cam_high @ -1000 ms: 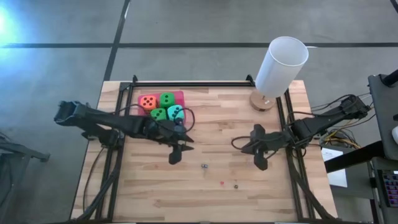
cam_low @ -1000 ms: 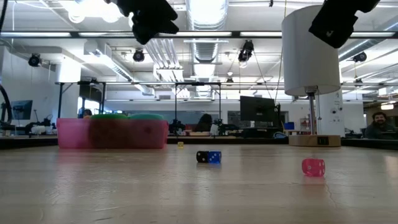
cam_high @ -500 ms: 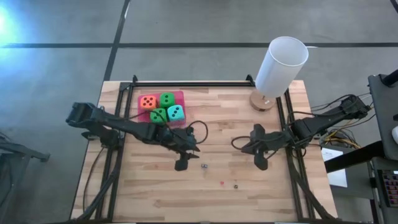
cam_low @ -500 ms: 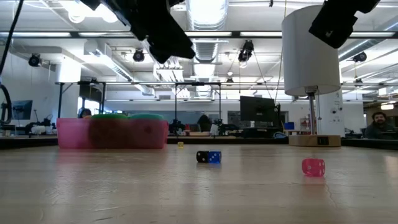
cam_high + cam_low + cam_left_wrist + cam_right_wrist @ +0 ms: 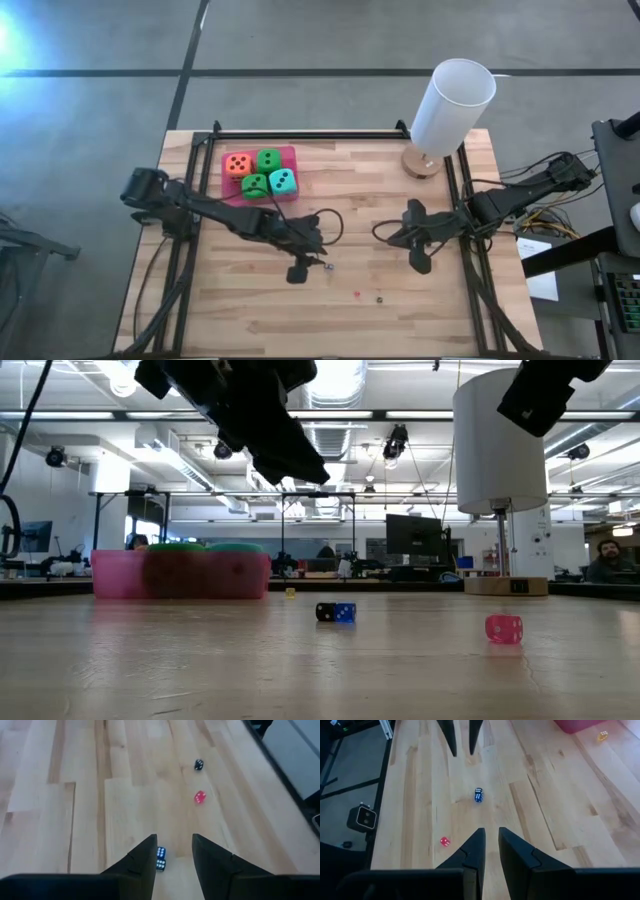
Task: Pick & Place Dice
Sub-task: Put the left small black dice into the red bin
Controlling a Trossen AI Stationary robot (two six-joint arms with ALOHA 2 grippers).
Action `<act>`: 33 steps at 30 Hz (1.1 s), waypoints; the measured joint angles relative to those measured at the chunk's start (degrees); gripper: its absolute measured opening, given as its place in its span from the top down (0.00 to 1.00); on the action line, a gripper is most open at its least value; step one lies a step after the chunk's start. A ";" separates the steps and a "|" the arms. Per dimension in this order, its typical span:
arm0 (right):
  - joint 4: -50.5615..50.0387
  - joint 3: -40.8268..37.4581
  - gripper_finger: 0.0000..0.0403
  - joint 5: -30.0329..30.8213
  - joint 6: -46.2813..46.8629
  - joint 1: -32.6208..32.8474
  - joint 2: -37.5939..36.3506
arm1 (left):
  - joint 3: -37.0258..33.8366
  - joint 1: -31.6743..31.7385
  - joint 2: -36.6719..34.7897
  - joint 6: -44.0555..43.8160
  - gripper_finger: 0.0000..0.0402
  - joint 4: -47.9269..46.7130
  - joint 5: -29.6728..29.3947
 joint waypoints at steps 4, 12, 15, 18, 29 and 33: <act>0.01 0.00 0.87 0.00 -0.02 0.00 0.00 | 0.00 -0.04 2.06 0.22 0.68 0.04 0.00; 0.00 -0.02 0.87 0.00 -0.02 0.00 0.00 | 0.00 -0.15 8.22 1.48 0.68 1.28 0.02; 0.02 -0.02 0.87 0.00 -0.05 0.00 0.00 | 0.00 -0.13 10.04 1.67 0.68 1.51 0.00; -0.01 -0.11 0.87 0.00 -0.24 0.00 0.00 | 0.00 -0.11 11.22 1.68 0.69 1.67 -0.01; -0.11 -0.37 0.87 0.02 -1.07 0.00 0.02 | -0.02 -0.02 15.42 1.61 0.69 7.05 1.49; -0.05 -0.46 0.87 0.02 -1.05 0.00 0.02 | 0.00 0.01 15.62 1.50 0.69 7.26 1.45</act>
